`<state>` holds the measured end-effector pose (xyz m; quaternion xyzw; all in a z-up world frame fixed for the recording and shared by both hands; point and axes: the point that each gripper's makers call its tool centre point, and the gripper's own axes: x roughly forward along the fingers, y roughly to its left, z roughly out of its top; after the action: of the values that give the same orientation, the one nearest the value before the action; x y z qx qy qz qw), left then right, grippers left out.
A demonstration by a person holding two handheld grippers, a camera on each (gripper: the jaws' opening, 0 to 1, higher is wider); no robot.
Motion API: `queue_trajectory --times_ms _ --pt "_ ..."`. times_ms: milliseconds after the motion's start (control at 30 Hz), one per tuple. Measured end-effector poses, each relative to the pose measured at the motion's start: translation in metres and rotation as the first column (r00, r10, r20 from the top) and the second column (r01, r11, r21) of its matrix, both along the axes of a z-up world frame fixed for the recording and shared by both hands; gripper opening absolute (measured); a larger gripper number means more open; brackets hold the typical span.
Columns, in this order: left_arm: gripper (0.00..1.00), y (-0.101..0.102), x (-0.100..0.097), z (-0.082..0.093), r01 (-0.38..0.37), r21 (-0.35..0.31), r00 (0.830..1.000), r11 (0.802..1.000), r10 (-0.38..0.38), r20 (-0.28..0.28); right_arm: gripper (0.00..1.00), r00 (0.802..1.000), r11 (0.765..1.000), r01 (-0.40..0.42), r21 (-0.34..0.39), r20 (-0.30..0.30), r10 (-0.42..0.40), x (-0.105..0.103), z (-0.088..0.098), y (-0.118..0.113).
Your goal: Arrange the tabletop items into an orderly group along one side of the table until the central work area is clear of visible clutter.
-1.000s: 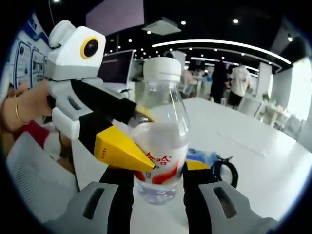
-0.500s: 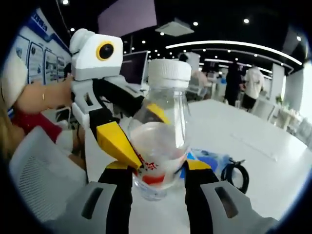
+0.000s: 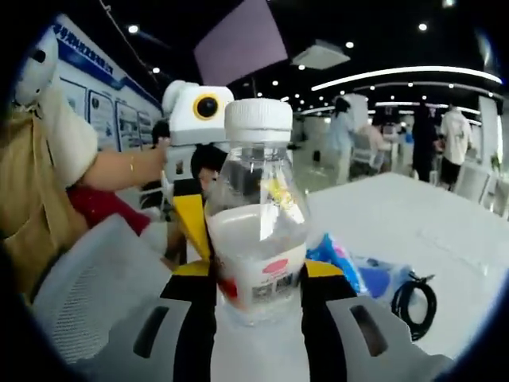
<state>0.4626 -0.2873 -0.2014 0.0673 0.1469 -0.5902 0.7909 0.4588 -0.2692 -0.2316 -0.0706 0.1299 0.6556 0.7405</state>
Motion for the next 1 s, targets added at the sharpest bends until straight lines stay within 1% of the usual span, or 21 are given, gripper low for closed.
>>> queue_trajectory --times_ms 67,233,333,433,533,633,767,800,833,867,933,1000 --pt "0.32 -0.003 -0.005 0.003 0.025 -0.005 1.000 1.000 -0.025 0.001 0.40 0.999 0.999 -0.034 0.010 -0.008 0.034 -0.005 0.002 -0.003" --pt "0.32 -0.007 -0.011 0.005 0.059 0.014 0.998 0.998 -0.059 0.018 0.38 0.998 0.998 -0.063 0.027 -0.002 0.063 -0.010 0.006 -0.005" --pt "0.33 -0.006 -0.013 0.008 0.071 0.015 0.997 0.997 -0.072 0.022 0.37 0.997 0.996 -0.072 0.046 -0.013 0.073 -0.012 0.010 -0.005" --pt "0.33 -0.005 -0.015 0.014 0.082 -0.018 0.997 0.996 -0.082 0.012 0.36 0.995 0.994 -0.082 0.068 -0.043 0.085 -0.014 0.015 -0.004" --pt "0.33 -0.004 -0.015 0.017 0.081 -0.030 0.997 0.996 -0.080 0.016 0.35 0.996 0.994 -0.079 0.073 -0.040 0.082 -0.014 0.018 -0.003" --pt "0.33 -0.003 -0.016 0.024 0.082 -0.058 0.997 0.995 -0.081 0.011 0.36 0.994 0.992 -0.083 0.095 -0.059 0.089 -0.015 0.023 -0.003" --pt "0.32 -0.005 -0.015 0.038 0.062 -0.124 0.998 0.990 -0.062 0.001 0.37 0.992 0.980 -0.083 0.180 -0.076 0.098 -0.015 0.039 -0.003" --pt "0.32 -0.004 -0.014 0.041 0.055 -0.135 0.998 0.989 -0.057 -0.015 0.37 0.992 0.976 -0.084 0.203 -0.075 0.101 -0.015 0.042 -0.003" --pt "0.32 -0.004 -0.014 0.043 0.058 -0.141 0.998 0.988 -0.060 -0.008 0.37 0.990 0.972 -0.077 0.222 -0.095 0.100 -0.015 0.046 -0.003" --pt "0.32 -0.004 -0.013 0.047 0.053 -0.155 0.999 0.987 -0.055 -0.003 0.37 0.991 0.970 -0.069 0.234 -0.094 0.093 -0.013 0.048 -0.003" --pt "0.32 -0.004 -0.012 0.049 0.052 -0.159 0.999 0.986 -0.053 -0.001 0.38 0.991 0.969 -0.064 0.240 -0.096 0.090 -0.013 0.050 -0.003" --pt "0.32 -0.004 -0.012 0.049 0.056 -0.157 0.998 0.986 -0.056 0.005 0.38 0.989 0.963 -0.053 0.263 -0.122 0.088 -0.012 0.053 -0.004"
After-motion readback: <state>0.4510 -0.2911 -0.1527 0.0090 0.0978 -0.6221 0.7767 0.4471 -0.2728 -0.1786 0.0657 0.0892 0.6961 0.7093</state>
